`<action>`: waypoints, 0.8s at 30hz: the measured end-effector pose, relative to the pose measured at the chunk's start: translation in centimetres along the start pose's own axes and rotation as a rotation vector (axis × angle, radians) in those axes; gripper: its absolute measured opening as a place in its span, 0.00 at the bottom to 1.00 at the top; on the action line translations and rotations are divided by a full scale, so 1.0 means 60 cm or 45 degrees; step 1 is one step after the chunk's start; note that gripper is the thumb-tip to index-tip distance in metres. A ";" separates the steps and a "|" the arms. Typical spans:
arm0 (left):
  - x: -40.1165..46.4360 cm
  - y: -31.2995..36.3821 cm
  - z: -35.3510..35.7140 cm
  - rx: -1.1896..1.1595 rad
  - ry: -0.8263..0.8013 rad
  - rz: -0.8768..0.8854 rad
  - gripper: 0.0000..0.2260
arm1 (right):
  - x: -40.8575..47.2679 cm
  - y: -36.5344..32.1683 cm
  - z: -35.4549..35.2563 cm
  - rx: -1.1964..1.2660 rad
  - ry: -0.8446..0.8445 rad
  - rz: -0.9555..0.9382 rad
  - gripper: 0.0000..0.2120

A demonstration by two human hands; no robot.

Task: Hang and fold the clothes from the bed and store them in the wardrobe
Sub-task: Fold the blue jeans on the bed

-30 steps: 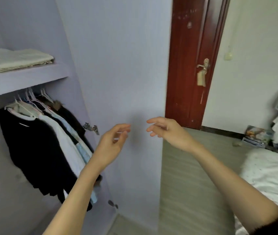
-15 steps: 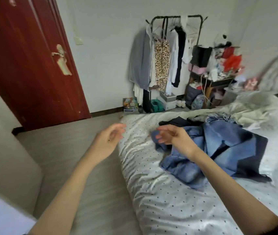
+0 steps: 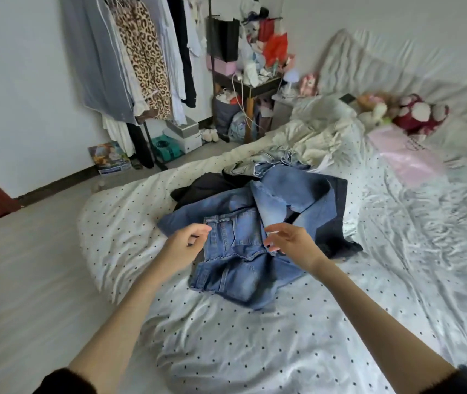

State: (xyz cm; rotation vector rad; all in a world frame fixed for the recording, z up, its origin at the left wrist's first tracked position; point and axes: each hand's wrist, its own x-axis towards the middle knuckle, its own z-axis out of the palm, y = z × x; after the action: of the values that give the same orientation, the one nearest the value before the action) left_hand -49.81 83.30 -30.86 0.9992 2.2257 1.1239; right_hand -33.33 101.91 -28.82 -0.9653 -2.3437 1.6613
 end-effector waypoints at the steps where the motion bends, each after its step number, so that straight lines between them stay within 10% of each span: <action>1: 0.030 -0.023 0.006 0.012 -0.039 -0.030 0.11 | 0.025 0.011 0.004 -0.030 0.007 0.035 0.07; 19: 0.436 -0.221 0.059 0.417 -0.852 -0.266 0.27 | 0.276 0.111 0.098 -0.209 -0.064 0.472 0.17; 24: 0.432 -0.213 0.066 0.475 -0.883 -0.170 0.16 | 0.278 0.109 0.110 -0.134 -0.105 0.518 0.18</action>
State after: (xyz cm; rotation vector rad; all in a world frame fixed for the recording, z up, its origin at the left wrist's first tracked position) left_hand -68.77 100.03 -45.40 1.1423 1.8989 0.2281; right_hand -46.60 107.07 -41.60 -1.5063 -2.4300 1.7470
